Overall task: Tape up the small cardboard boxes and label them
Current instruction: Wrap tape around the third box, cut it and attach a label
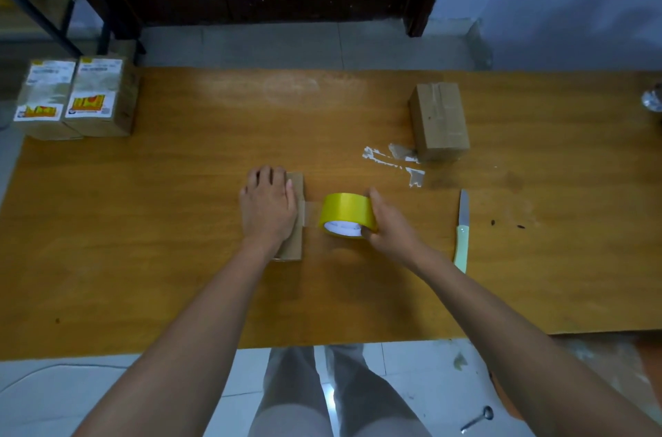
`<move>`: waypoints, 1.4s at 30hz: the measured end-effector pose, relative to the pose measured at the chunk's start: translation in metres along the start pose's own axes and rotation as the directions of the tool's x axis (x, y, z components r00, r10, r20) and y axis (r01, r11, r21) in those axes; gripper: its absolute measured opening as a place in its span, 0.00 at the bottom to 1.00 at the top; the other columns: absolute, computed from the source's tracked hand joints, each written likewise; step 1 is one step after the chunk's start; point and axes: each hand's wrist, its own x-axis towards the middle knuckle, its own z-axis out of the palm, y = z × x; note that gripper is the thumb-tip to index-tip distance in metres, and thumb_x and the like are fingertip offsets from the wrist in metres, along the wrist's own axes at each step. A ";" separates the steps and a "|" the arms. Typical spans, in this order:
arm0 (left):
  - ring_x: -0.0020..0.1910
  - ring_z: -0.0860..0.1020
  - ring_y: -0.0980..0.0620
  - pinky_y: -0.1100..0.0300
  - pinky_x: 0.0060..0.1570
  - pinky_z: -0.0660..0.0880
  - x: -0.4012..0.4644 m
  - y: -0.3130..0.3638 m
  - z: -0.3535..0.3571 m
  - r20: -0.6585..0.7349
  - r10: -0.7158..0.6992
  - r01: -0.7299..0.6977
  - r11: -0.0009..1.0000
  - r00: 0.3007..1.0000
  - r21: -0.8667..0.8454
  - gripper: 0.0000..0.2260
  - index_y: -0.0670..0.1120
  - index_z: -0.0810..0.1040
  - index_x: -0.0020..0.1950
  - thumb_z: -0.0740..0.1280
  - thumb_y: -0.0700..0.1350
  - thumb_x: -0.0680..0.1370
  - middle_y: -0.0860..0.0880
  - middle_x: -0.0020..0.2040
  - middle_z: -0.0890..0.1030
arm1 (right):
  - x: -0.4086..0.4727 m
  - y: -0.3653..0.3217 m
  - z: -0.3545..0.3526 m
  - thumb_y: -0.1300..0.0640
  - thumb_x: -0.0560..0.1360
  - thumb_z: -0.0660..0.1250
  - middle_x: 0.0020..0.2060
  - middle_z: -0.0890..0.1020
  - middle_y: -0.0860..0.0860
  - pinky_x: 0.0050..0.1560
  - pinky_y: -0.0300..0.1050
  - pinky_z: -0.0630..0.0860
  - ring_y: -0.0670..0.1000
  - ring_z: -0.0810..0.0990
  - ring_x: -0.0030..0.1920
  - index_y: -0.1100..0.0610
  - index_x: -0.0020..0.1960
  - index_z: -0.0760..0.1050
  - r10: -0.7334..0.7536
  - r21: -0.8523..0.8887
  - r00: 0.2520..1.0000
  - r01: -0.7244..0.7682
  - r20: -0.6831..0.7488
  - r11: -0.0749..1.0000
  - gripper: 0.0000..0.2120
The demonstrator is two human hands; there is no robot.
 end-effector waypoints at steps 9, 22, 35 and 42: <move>0.61 0.71 0.43 0.48 0.52 0.71 0.000 -0.003 0.001 0.008 0.019 -0.019 0.999 1.000 -0.028 0.16 0.44 0.73 0.61 0.52 0.50 0.83 0.44 0.59 0.75 | -0.018 0.011 -0.046 0.61 0.68 0.72 0.56 0.76 0.50 0.39 0.45 0.68 0.54 0.77 0.51 0.49 0.60 0.62 -0.037 -0.310 0.999 0.035 -0.002 0.950 0.27; 0.61 0.71 0.44 0.47 0.53 0.69 -0.007 -0.016 -0.002 -0.012 -0.027 0.027 1.000 1.000 0.000 0.16 0.45 0.74 0.62 0.53 0.50 0.82 0.45 0.60 0.76 | -0.036 0.016 -0.048 0.70 0.63 0.73 0.55 0.73 0.51 0.39 0.51 0.75 0.55 0.76 0.48 0.55 0.60 0.71 0.093 -0.136 0.953 -0.136 -0.288 0.981 0.28; 0.62 0.70 0.43 0.46 0.55 0.68 -0.006 -0.016 -0.003 0.003 -0.042 0.041 0.999 0.999 0.014 0.17 0.44 0.73 0.64 0.52 0.51 0.82 0.43 0.60 0.74 | -0.043 0.016 -0.045 0.70 0.62 0.68 0.50 0.77 0.50 0.31 0.43 0.67 0.53 0.76 0.45 0.57 0.54 0.75 0.234 -0.066 0.859 -0.295 -0.456 0.953 0.21; 0.61 0.70 0.44 0.46 0.55 0.68 -0.006 -0.015 -0.004 0.009 -0.038 0.038 0.999 0.999 0.038 0.16 0.45 0.72 0.63 0.52 0.51 0.83 0.43 0.60 0.75 | -0.032 0.014 -0.062 0.68 0.59 0.71 0.45 0.75 0.54 0.30 0.42 0.59 0.56 0.73 0.42 0.57 0.49 0.75 0.141 -0.370 0.885 -0.324 -0.443 0.871 0.20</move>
